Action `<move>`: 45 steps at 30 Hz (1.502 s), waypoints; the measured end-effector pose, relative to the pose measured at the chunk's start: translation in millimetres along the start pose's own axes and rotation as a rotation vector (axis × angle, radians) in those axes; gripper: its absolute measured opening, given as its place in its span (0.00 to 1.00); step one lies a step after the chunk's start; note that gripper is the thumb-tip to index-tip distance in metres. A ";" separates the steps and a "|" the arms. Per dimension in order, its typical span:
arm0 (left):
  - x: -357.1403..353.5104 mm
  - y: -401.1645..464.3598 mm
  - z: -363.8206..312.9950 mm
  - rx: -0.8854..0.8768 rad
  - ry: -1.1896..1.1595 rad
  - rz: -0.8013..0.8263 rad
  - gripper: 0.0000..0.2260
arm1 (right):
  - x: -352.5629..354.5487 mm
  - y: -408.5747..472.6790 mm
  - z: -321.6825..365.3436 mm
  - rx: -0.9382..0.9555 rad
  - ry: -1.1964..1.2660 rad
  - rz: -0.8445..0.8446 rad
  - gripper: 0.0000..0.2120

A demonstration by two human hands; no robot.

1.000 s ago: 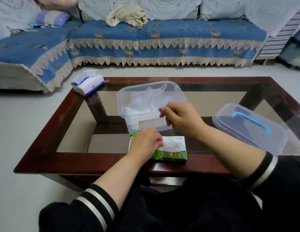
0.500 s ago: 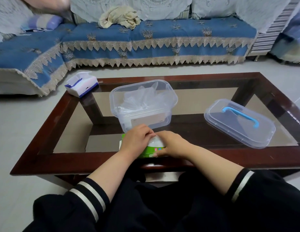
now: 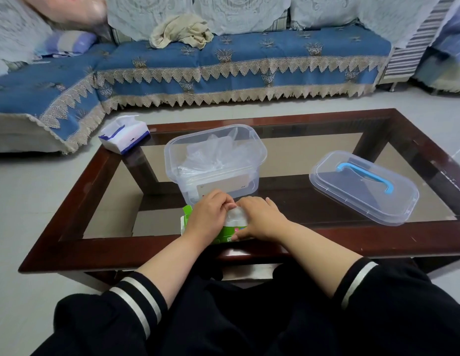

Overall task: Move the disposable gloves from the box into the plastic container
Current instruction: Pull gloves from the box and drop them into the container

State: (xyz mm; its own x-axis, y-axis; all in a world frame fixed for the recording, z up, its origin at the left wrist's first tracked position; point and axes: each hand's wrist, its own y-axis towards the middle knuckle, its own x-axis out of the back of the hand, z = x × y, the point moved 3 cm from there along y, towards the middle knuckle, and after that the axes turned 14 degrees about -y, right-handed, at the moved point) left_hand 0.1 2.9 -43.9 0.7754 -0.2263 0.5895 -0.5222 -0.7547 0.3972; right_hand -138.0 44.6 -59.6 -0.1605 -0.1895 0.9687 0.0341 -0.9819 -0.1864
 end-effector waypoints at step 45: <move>3.9 -2.5 -13.8 -0.092 -0.138 -0.050 0.06 | -3.6 3.1 -11.9 0.006 0.054 0.001 0.32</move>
State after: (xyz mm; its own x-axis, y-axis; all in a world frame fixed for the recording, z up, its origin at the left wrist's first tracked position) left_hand -0.5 12.3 -33.0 0.8394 -0.2766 0.4679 -0.5069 -0.7090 0.4902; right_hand -149.0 42.2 -65.6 -0.2131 -0.1907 0.9582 0.0403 -0.9817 -0.1864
